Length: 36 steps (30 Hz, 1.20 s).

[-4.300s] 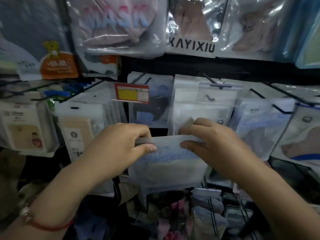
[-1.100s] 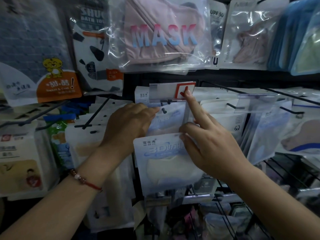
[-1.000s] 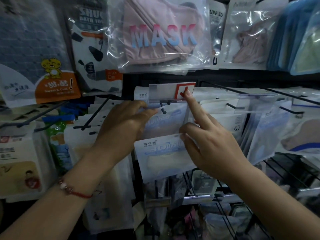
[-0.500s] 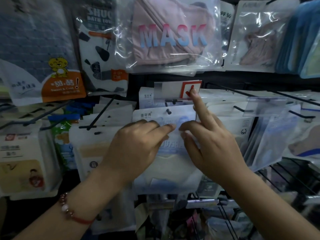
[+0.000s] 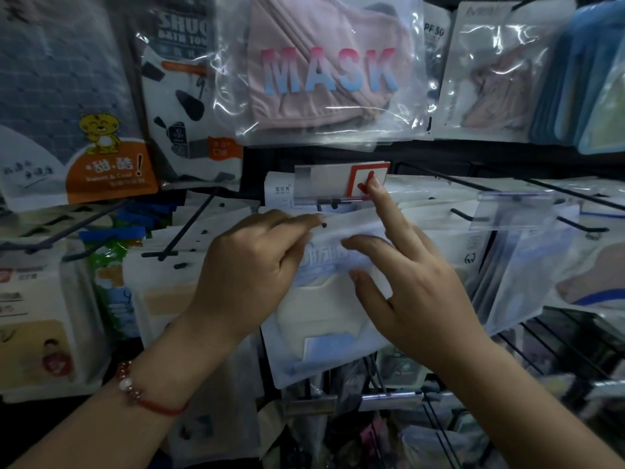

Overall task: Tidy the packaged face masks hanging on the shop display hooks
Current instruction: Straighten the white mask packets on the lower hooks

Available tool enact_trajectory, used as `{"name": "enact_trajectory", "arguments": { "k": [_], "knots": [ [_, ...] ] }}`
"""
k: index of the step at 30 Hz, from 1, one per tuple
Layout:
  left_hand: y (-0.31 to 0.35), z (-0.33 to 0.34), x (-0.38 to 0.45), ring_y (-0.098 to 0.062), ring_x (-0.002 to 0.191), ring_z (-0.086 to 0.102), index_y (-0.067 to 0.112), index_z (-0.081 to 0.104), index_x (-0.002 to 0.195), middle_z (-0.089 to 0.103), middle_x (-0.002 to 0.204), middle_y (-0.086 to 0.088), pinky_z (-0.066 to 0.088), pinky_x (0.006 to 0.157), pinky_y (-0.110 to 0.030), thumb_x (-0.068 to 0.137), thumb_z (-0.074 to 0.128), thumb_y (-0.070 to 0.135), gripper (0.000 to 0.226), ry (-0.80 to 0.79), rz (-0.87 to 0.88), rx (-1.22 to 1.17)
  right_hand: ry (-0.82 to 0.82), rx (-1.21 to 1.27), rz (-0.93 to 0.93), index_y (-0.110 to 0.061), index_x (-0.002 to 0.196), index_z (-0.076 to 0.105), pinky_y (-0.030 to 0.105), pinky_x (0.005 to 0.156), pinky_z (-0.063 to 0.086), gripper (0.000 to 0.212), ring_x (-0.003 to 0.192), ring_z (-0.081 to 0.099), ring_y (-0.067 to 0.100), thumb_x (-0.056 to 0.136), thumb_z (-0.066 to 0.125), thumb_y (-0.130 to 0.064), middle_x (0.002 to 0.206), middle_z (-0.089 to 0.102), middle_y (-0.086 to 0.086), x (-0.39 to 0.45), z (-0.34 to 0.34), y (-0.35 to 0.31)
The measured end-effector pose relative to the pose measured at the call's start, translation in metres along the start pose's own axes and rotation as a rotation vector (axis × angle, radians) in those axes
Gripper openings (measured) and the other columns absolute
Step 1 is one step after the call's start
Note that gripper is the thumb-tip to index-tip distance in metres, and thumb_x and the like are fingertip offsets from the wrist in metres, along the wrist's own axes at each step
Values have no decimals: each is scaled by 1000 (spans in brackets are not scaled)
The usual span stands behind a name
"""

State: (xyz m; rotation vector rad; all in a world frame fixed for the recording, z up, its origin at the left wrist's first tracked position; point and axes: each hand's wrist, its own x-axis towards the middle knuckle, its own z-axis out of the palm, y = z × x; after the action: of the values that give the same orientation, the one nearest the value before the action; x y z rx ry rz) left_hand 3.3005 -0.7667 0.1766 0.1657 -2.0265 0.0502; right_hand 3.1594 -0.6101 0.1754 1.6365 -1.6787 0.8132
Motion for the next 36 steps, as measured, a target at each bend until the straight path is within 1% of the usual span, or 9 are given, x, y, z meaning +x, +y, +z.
{"name": "enact_trajectory", "arguments": {
  "k": [6, 10, 14, 20, 23, 26, 28, 32, 36],
  "knots": [
    [-4, 14, 2, -20, 83, 65, 17, 70, 125, 69, 96, 0, 57, 68, -35, 95, 59, 19, 32, -85, -56, 57, -10, 17, 12, -18, 114, 66, 37, 81, 51, 25, 130, 47, 25, 91, 58, -24, 163, 18, 2, -3, 1, -1],
    [-9, 23, 5, -28, 79, 66, 13, 70, 123, 69, 91, -6, 56, 60, -37, 91, 63, 15, 33, -99, -28, 153, -35, 14, 25, -19, 114, 65, 27, 84, 41, 25, 133, 45, 25, 91, 61, -24, 163, 17, 2, -4, 0, -1],
    [-10, 30, 5, -32, 80, 67, 10, 72, 118, 72, 94, -10, 54, 66, -34, 80, 79, 4, 40, -75, -50, 231, -53, 18, 35, -18, 115, 65, 26, 84, 36, 25, 135, 43, 26, 90, 61, -23, 163, 15, 1, -6, -1, -1],
    [-15, 46, 3, -36, 95, 62, 10, 68, 124, 71, 107, -14, 50, 80, -43, 89, 71, 8, 35, -61, -112, 282, -82, 38, 60, -19, 115, 64, 26, 87, 36, 25, 140, 36, 24, 91, 61, -23, 164, 9, -1, -11, 0, -4],
    [-7, 50, -11, -33, 120, 42, 14, 57, 138, 58, 130, -19, 41, 97, -50, 89, 71, 17, 52, -85, -191, 325, -97, 48, 81, -20, 118, 62, 25, 89, 36, 27, 140, 36, 24, 92, 61, -23, 164, 7, 0, -18, 0, -5],
    [11, 52, -33, -33, 149, 5, 21, 36, 153, 21, 160, -19, 10, 120, -55, 93, 61, 33, 66, -230, -287, 328, -133, 43, 130, -22, 126, 59, 23, 104, 28, 34, 147, 27, 23, 92, 62, -23, 165, 7, 0, -28, 1, -2],
    [24, 52, -51, -32, 152, -12, 22, 27, 156, 7, 165, -16, -3, 122, -52, 94, 58, 40, 71, -295, -291, 326, -173, 40, 182, -25, 134, 54, 19, 111, 15, 41, 150, 16, 18, 94, 61, -26, 165, 8, -1, -36, 1, 0],
    [48, 55, -79, -29, 154, -1, 22, 28, 156, 11, 167, -9, -3, 121, -44, 98, 48, 47, 66, -395, -310, 264, -287, 29, 282, -33, 145, 40, 23, 112, 3, 51, 148, -6, 6, 96, 57, -36, 164, 8, -7, -57, 4, 6],
    [63, 64, -86, -27, 151, 16, 26, 33, 154, 25, 163, -7, 14, 123, -46, 94, 29, 56, 67, -508, -383, 191, -398, 37, 401, -35, 150, 32, 26, 113, 4, 57, 149, -8, 7, 97, 53, -42, 163, 5, -11, -81, 1, 20]
  ]
}}
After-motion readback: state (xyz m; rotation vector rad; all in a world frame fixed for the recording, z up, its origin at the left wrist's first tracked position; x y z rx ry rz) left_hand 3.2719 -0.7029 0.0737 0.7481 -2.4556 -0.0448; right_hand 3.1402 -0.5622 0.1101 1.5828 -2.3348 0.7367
